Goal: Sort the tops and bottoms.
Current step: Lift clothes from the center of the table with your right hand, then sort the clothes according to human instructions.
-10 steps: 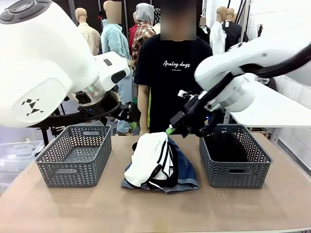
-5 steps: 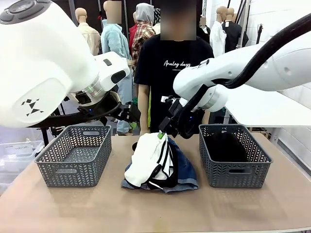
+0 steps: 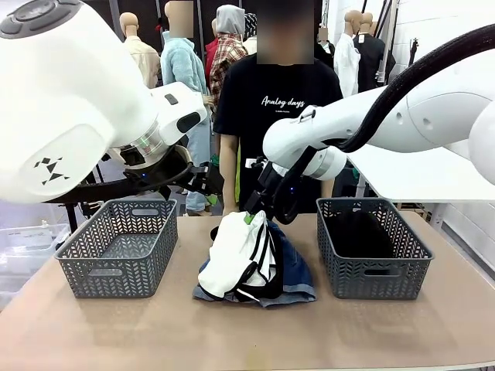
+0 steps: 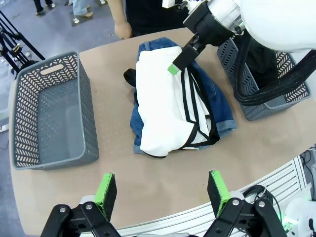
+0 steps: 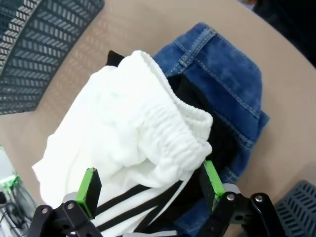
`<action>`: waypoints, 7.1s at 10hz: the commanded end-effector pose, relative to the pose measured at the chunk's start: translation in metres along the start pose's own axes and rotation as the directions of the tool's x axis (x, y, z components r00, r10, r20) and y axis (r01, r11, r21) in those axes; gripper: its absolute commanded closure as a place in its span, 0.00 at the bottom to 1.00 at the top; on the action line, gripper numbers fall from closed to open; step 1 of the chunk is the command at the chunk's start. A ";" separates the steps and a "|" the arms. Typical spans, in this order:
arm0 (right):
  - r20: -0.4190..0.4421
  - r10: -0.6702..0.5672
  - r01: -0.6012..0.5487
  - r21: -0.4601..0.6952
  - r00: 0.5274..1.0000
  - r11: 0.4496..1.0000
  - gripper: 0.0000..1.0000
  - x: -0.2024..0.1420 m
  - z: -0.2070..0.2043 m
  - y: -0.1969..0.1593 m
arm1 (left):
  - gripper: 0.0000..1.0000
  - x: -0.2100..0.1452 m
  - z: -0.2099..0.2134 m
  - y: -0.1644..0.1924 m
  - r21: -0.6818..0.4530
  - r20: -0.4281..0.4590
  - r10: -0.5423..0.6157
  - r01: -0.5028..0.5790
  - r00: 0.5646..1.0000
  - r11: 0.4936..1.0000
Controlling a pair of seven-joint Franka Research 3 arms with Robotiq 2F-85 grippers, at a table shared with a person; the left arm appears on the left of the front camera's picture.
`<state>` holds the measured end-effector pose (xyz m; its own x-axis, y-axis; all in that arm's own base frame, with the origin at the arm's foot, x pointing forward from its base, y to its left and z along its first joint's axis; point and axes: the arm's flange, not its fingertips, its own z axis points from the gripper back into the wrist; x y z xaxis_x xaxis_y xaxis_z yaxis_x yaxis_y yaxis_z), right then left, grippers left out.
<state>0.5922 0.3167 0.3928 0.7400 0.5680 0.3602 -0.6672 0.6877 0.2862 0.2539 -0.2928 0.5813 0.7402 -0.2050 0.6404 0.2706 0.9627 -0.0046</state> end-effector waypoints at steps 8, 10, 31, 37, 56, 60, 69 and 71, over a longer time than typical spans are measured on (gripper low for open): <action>-0.011 -0.010 0.010 -0.081 1.000 0.997 0.11 0.010 -0.036 0.013 | 0.04 -0.001 0.000 0.003 -0.007 0.004 0.002 -0.001 1.000 1.000; -0.044 -0.028 0.024 -0.082 0.999 0.996 0.44 0.012 -0.045 0.013 | 0.04 -0.001 0.000 0.003 -0.007 0.004 0.002 -0.001 1.000 1.000; 0.254 0.025 0.008 -0.131 0.967 0.991 1.00 0.016 0.116 0.079 | 0.04 -0.001 0.000 0.003 -0.007 0.004 0.002 -0.001 1.000 1.000; 0.371 0.260 -0.096 -0.405 0.892 0.909 1.00 0.061 0.213 0.154 | 0.04 -0.001 0.000 0.003 -0.007 0.004 0.002 -0.001 1.000 1.000; 0.358 0.359 -0.153 -0.492 0.862 0.857 1.00 0.066 0.263 0.181 | 0.04 -0.001 0.000 0.003 -0.007 0.004 0.002 -0.001 1.000 1.000; 0.358 0.359 -0.153 -0.492 0.862 0.857 1.00 0.066 0.263 0.181 | 0.04 -0.001 0.000 0.003 -0.007 0.004 0.002 -0.001 1.000 1.000; 0.358 0.359 -0.153 -0.492 0.862 0.857 1.00 0.066 0.263 0.181 | 0.04 -0.001 0.000 0.003 -0.007 0.004 0.002 -0.001 1.000 1.000; 0.358 0.359 -0.153 -0.492 0.862 0.857 1.00 0.066 0.263 0.181 | 0.04 -0.001 0.000 0.003 -0.007 0.004 0.002 -0.001 1.000 1.000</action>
<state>0.5011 0.3656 0.7062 0.3822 0.5855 0.7149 -0.6356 0.7282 -0.2565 0.2535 -0.2926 0.5816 0.7394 -0.2042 0.6415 0.2699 0.9629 -0.0045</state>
